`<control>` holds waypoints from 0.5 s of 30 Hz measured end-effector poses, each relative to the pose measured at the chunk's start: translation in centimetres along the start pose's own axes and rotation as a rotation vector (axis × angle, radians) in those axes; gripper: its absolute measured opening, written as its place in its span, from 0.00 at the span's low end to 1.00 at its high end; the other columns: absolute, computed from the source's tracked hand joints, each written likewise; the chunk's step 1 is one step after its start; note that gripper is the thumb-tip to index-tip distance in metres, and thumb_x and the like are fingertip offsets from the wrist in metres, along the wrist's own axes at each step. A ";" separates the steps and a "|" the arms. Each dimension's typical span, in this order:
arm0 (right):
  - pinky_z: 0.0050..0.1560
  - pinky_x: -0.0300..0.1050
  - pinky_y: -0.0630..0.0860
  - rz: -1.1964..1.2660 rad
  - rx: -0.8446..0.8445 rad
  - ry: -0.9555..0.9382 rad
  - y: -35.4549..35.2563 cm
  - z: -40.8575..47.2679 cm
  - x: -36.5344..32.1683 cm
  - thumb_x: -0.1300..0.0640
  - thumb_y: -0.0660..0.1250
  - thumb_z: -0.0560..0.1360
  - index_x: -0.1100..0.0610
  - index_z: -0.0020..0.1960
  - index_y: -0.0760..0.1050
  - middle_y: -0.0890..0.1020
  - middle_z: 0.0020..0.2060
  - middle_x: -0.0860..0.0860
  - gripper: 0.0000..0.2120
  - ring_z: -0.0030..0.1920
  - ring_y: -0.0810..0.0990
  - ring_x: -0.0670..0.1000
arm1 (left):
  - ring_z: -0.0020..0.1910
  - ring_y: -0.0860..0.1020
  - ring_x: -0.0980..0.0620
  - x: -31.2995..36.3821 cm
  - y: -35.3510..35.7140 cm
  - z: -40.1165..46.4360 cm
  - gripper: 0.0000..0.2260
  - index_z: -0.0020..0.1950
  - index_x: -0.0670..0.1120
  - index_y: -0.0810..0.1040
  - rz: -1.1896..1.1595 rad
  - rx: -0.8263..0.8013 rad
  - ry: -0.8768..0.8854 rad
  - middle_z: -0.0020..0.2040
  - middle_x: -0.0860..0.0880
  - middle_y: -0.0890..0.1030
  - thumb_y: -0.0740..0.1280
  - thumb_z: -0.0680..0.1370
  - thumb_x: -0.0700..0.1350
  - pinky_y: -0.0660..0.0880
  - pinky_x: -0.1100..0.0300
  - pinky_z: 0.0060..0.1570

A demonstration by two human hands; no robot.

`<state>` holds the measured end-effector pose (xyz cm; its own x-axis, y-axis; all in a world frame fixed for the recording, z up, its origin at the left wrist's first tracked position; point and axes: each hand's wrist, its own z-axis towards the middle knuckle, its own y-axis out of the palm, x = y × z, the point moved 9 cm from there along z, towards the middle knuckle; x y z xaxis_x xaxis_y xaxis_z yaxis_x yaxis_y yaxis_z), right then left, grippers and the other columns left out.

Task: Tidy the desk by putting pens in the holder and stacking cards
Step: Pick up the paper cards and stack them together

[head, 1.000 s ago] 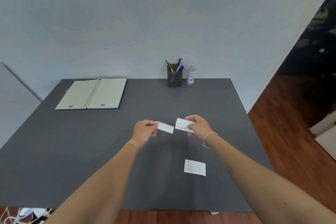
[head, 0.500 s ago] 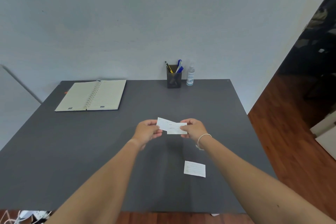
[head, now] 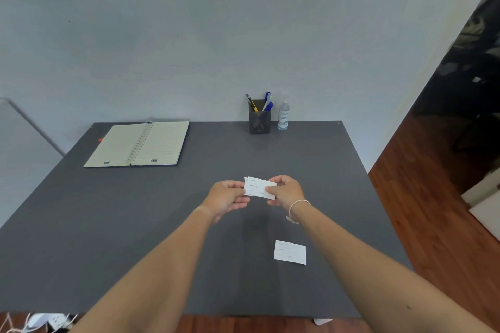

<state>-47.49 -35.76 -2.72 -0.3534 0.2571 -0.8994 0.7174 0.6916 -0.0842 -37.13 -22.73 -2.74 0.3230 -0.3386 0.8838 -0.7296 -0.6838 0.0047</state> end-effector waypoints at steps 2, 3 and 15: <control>0.32 0.39 0.78 -0.055 0.018 -0.021 -0.2 0.0 0.0 0.68 0.66 0.72 0.54 0.38 0.72 0.78 0.44 0.53 0.10 0.38 0.78 0.51 | 0.44 0.82 0.50 0.0 0.1 -0.1 0.06 0.49 0.44 0.78 0.002 -0.005 0.002 0.47 0.45 0.82 0.63 0.77 0.36 0.80 0.61 0.44; 0.32 0.39 0.77 -0.078 0.021 -0.025 -0.3 0.0 0.0 0.67 0.66 0.72 0.54 0.38 0.72 0.79 0.44 0.54 0.10 0.36 0.78 0.50 | 0.44 0.82 0.50 0.0 0.1 -0.2 0.06 0.50 0.43 0.78 0.003 -0.008 0.001 0.48 0.45 0.82 0.63 0.77 0.36 0.80 0.61 0.45; 0.30 0.39 0.72 -0.201 0.035 -0.083 -0.4 -0.9 -0.6 0.66 0.66 0.71 0.54 0.43 0.73 0.76 0.38 0.49 0.08 0.36 0.75 0.51 | 0.43 0.81 0.50 -0.1 0.1 -0.7 0.06 0.53 0.42 0.76 0.011 0.004 -0.009 0.49 0.44 0.81 0.65 0.76 0.39 0.80 0.62 0.43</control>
<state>-48.05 -35.60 -1.75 -0.4418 0.0596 -0.8951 0.6585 0.6992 -0.2784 -37.68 -22.26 -2.52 0.3204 -0.3515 0.8796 -0.7304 -0.6830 -0.0068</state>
